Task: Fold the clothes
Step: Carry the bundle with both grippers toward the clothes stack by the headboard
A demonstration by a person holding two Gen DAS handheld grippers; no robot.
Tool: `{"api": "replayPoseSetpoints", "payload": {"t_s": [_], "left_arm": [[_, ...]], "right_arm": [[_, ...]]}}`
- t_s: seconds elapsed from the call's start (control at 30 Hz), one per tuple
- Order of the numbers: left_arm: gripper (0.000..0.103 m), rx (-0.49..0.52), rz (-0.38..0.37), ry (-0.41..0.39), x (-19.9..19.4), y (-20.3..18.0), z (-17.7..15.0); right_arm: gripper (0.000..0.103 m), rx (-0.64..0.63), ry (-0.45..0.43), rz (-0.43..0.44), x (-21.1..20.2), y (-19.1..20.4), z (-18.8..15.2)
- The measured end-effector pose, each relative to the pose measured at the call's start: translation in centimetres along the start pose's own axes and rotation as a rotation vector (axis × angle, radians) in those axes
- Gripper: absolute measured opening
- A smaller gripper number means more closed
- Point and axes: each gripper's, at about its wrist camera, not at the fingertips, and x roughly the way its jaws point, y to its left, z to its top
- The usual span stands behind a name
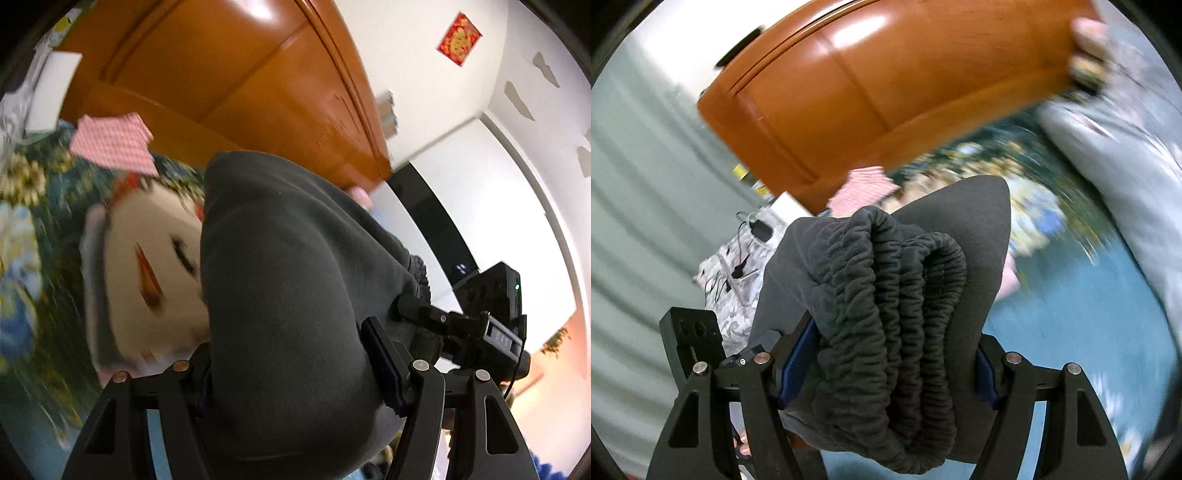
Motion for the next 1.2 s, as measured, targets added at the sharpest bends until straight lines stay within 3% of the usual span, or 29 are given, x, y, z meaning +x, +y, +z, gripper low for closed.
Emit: {"api": "replayPoseSetpoints", "payload": {"t_s": [0.17, 0.3, 0.47, 0.67, 0.9, 1.07, 1.2], "left_arm": [[0.071, -0.005, 0.057, -0.043, 1.6, 3.8, 4.0], [0.071, -0.041, 0.121, 0.005, 4.8, 7.3, 4.6], [0.071, -0.017, 0.159, 0.033, 6.4, 8.6, 4.0], [0.076, -0.017, 0.186, 0.040, 5.3, 7.4, 4.1], [0.081, -0.022, 0.264, -0.013, 2.4, 6.1, 4.5], [0.081, 0.098, 0.342, -0.038, 1.4, 3.1, 4.7], [0.081, 0.187, 0.318, -0.027, 1.9, 0.5, 3.9]], "right_arm": [[0.074, -0.119, 0.051, 0.048, 6.1, 1.3, 6.1], [0.074, -0.167, 0.096, 0.046, 10.9, 0.0, 8.7], [0.075, -0.118, 0.187, 0.003, 16.4, -3.6, 8.0], [0.079, -0.099, 0.168, 0.044, 15.7, -4.6, 7.7], [0.082, -0.160, 0.175, -0.017, 13.9, -2.8, 8.6], [0.082, -0.192, 0.193, -0.043, 13.0, -2.4, 9.0], [0.082, -0.184, 0.142, -0.062, 11.3, -2.9, 9.6]]}}
